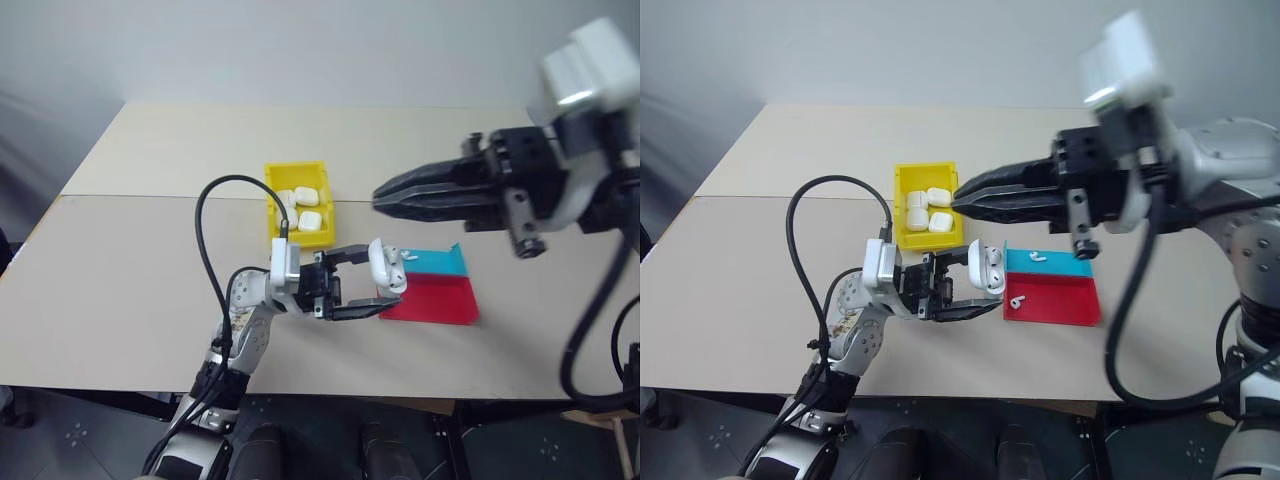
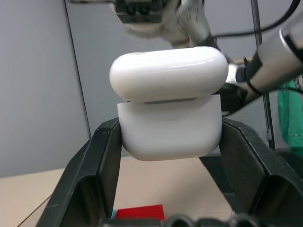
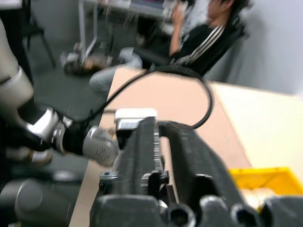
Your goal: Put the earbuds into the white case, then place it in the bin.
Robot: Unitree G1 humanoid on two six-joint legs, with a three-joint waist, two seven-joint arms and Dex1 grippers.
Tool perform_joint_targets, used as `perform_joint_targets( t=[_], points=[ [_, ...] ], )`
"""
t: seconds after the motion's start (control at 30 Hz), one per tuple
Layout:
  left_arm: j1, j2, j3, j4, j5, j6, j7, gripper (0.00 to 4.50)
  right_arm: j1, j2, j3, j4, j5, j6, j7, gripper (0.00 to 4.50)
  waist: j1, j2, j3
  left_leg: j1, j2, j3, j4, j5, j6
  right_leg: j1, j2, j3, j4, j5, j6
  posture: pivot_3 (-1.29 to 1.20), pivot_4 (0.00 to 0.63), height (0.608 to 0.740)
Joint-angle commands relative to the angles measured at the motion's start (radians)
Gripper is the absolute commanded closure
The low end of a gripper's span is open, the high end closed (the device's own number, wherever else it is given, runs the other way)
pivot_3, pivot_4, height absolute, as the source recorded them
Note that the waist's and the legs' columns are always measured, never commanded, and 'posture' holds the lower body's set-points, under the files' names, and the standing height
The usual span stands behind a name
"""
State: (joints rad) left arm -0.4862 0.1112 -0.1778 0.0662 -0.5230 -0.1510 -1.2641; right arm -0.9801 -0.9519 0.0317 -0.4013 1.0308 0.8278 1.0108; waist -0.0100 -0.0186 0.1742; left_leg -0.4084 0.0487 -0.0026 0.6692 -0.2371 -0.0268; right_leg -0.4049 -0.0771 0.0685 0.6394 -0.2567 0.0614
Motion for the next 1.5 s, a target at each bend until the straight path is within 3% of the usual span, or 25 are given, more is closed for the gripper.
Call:
perform_joint_targets(
  t=[0.03, 0.27, 0.6, 0.83, 1.1, 1.23, 1.37, 1.5],
  points=[
    [-0.021, -0.017, 0.001, 0.008, 0.015, -0.045, 0.004, 1.68, -0.04, -0.001, 0.067, -0.026, -0.081, 0.022, 0.046, 4.47, 0.003, 0.0, 0.0, 0.0, 0.0, 0.0, 0.001, 0.0, 0.0, 0.0, 0.0, 0.0, 0.0, 0.0, 0.0, 0.0, 0.15, 0.74],
    [-0.008, -0.013, 0.004, -0.003, 0.025, -0.062, 0.015, 1.68, -0.056, 0.008, 0.153, -0.06, -0.227, 0.002, 0.094, 4.47, -0.002, 0.0, 0.0, -0.001, 0.0, 0.0, 0.002, 0.0, 0.0, -0.001, 0.0, 0.0, 0.001, 0.0, 0.0, 0.0, 0.15, 0.74],
    [0.009, -0.012, 0.004, -0.033, 0.022, -0.065, 0.034, 1.68, 0.008, -0.027, 0.156, -0.071, -0.362, -0.06, 0.184, 4.47, -0.003, 0.0, 0.0, -0.001, 0.0, 0.0, 0.002, 0.0, 0.0, -0.001, 0.0, 0.0, 0.001, 0.0, 0.0, 0.0, 0.15, 0.74],
    [0.019, -0.013, 0.002, -0.038, 0.025, -0.065, 0.038, 1.68, 0.038, -0.034, 0.1, -0.07, -0.35, -0.058, 0.207, 4.47, -0.002, 0.0, 0.0, -0.001, 0.0, 0.0, 0.003, 0.0, 0.0, 0.0, 0.0, 0.0, 0.001, 0.0, 0.0, 0.0, 0.15, 0.74],
    [0.033, -0.004, 0.025, -0.073, 0.024, -0.037, 0.093, 1.68, 0.011, 0.071, -0.121, -0.021, -0.208, -0.031, 0.064, 4.47, -0.003, 0.0, 0.0, 0.0, 0.0, 0.0, 0.002, 0.0, 0.001, 0.0, 0.0, 0.0, 0.002, 0.0, 0.0, 0.0, 0.15, 0.74],
    [0.014, -0.01, 0.108, -0.178, 0.059, 0.057, 0.352, 1.68, 0.081, 0.098, -0.251, -0.051, -0.15, 0.015, -0.095, 4.47, 0.0, 0.0, 0.0, -0.001, 0.0, 0.0, 0.003, 0.0, 0.001, 0.0, 0.0, 0.0, 0.002, 0.0, 0.0, 0.0, 0.15, 0.74],
    [-0.133, -0.035, 0.185, -0.244, 0.178, 0.36, 0.791, 1.68, 0.23, 0.125, -0.341, -0.1, -0.121, 0.03, -0.223, 4.47, 0.01, -0.001, 0.0, -0.001, 0.0, -0.002, 0.006, -0.001, 0.001, 0.001, 0.0, -0.001, 0.003, 0.0, 0.001, 0.0, 0.15, 0.74],
    [-0.292, -0.053, 0.295, -0.236, 0.122, 0.729, 1.077, 1.68, 0.3, 0.144, -0.341, -0.128, -0.099, 0.057, -0.313, 4.47, 0.008, -0.001, 0.0, -0.002, -0.001, -0.002, 0.007, -0.001, 0.002, 0.001, 0.0, -0.001, 0.002, 0.001, 0.002, 0.0, 0.15, 0.74]
  ],
)
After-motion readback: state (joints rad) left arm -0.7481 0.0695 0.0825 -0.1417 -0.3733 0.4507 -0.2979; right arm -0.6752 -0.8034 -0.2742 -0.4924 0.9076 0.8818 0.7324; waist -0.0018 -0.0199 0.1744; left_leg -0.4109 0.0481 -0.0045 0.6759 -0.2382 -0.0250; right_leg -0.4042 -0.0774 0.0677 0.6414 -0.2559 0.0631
